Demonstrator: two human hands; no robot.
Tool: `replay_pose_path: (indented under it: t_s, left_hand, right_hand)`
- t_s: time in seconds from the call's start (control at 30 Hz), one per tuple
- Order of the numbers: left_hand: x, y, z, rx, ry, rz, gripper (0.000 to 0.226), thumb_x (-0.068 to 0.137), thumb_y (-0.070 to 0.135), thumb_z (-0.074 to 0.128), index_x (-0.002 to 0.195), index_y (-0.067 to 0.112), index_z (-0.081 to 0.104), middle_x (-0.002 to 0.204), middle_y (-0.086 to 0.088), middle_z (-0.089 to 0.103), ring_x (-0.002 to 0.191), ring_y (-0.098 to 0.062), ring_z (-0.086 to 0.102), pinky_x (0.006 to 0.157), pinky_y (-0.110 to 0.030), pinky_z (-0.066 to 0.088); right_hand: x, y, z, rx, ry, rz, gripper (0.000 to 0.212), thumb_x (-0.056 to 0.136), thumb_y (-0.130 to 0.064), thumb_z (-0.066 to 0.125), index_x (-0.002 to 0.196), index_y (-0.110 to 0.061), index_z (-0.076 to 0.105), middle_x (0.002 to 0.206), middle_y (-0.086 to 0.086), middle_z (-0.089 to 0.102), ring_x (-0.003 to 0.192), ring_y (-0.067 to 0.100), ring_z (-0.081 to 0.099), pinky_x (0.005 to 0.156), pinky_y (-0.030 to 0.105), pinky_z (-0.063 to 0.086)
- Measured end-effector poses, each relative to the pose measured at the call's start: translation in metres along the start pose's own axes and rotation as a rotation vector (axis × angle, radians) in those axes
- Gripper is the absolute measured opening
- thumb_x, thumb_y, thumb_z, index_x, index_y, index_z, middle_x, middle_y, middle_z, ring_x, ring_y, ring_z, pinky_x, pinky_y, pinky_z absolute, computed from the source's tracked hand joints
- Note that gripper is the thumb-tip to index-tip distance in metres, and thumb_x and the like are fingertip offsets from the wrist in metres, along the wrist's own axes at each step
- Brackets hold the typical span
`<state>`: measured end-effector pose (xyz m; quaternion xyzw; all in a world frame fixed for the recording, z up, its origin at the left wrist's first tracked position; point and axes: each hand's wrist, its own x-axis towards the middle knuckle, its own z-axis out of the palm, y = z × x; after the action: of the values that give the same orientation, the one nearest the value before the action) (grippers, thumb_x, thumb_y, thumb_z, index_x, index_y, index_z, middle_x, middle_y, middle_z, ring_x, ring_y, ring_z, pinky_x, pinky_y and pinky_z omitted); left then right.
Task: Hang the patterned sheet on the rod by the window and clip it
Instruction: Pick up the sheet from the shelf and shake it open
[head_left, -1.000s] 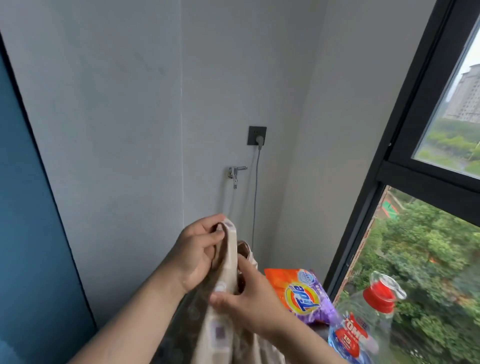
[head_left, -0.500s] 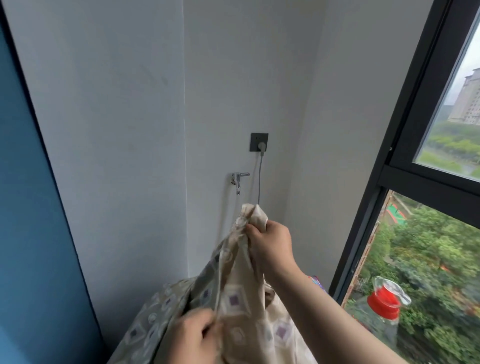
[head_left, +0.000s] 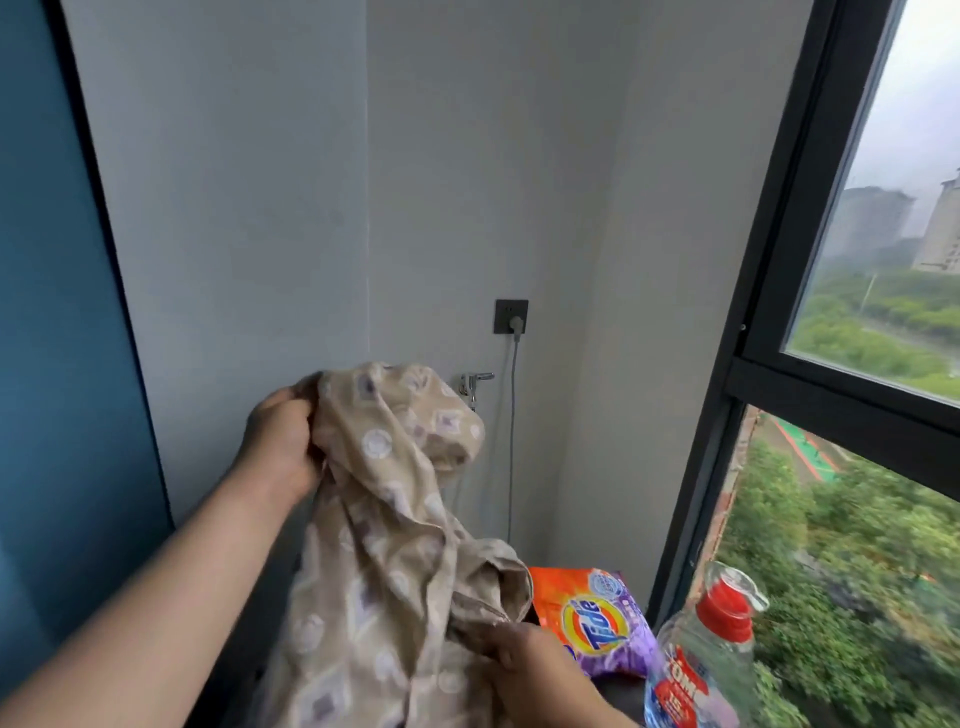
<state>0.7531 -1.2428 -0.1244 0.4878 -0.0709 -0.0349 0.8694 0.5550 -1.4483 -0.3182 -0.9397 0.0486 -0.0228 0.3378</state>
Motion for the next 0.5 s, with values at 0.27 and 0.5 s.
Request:
replay_pose_path:
  t_s: [0.27,0.5]
  left_hand:
    - [0.005,0.011,0.004,0.032,-0.121,0.001,0.027,0.095,0.0,0.041,0.094,0.009,0.065,0.08,-0.006,0.073,0.077,-0.018,0.068,0.068,-0.027,0.059]
    - [-0.038,-0.018,0.02,0.138,-0.364,-0.041,0.021,0.095,0.002,0.043,0.101,0.003,0.064,0.097,-0.02,0.068,0.09,-0.031,0.063,0.088,-0.041,0.049]
  right_hand:
    - [-0.022,-0.077,-0.083,0.107,0.378,-0.059,0.013,0.08,-0.038,0.07,0.09,-0.044,0.064,0.087,-0.022,0.062,0.084,-0.015,0.056,0.074,0.007,0.042]
    - [0.035,-0.14,-0.03,0.689,0.306,-0.232,0.036,0.085,-0.02,0.066,0.117,-0.034,0.061,0.103,-0.015,0.071,0.097,0.007,0.065,0.084,0.026,0.05]
